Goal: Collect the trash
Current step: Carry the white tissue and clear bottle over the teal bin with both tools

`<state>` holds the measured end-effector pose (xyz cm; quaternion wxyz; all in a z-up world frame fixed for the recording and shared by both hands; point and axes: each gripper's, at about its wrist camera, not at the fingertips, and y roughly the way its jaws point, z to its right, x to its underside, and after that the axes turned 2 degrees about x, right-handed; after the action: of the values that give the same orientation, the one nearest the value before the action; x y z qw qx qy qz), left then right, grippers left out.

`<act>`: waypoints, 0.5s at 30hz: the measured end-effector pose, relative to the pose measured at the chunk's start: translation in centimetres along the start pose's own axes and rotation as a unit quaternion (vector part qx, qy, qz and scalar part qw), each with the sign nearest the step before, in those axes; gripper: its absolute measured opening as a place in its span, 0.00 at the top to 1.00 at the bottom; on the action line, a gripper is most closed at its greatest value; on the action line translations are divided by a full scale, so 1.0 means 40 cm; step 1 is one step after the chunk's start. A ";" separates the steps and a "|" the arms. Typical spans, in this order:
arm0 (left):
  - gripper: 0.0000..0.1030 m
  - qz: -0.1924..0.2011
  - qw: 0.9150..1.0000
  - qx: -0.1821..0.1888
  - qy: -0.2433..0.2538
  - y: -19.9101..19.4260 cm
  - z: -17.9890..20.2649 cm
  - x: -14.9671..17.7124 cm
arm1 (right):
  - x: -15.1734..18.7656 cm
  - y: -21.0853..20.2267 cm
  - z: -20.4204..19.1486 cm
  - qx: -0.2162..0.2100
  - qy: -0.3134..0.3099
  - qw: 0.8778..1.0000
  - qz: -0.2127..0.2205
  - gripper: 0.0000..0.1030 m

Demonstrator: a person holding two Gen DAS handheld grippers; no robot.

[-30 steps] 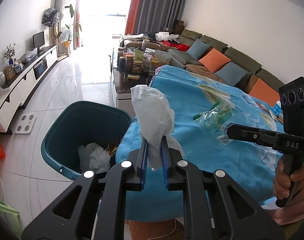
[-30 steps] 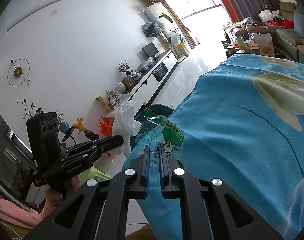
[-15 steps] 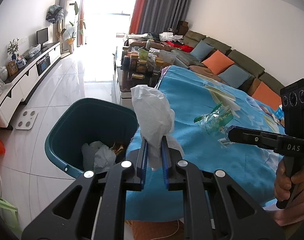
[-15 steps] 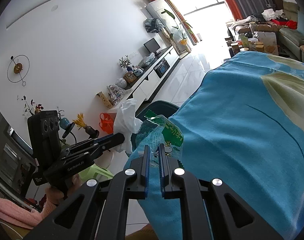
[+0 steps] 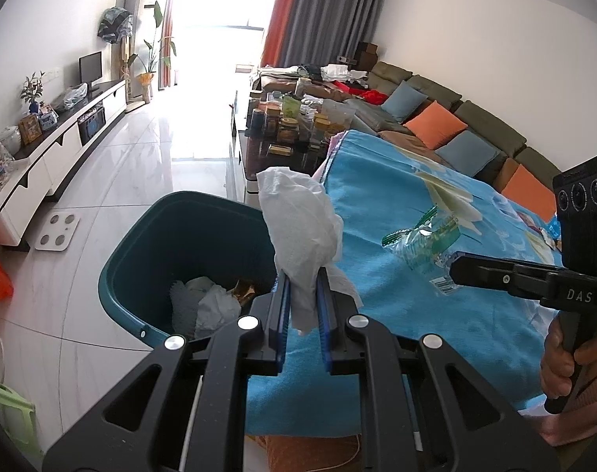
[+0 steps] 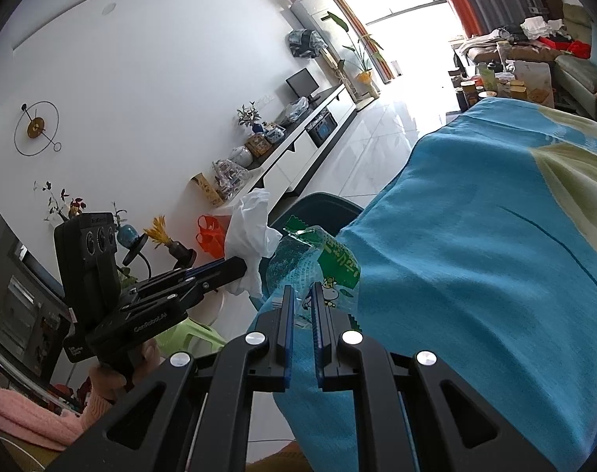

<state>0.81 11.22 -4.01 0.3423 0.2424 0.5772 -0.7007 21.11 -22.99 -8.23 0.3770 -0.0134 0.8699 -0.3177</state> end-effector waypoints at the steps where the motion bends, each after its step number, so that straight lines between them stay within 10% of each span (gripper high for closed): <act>1: 0.87 0.000 1.000 -0.001 0.000 0.000 -0.001 0.000 | 0.000 0.001 -0.001 0.000 -0.001 1.000 0.000 0.93; 15: 0.87 0.005 1.000 -0.010 -0.003 -0.007 -0.007 0.001 | -0.009 0.026 -0.015 -0.008 -0.006 1.000 -0.007 0.93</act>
<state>0.57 11.52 -3.91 0.3502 0.2398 0.5816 -0.6940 21.18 -21.73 -8.28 0.3799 -0.0241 0.8701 -0.3131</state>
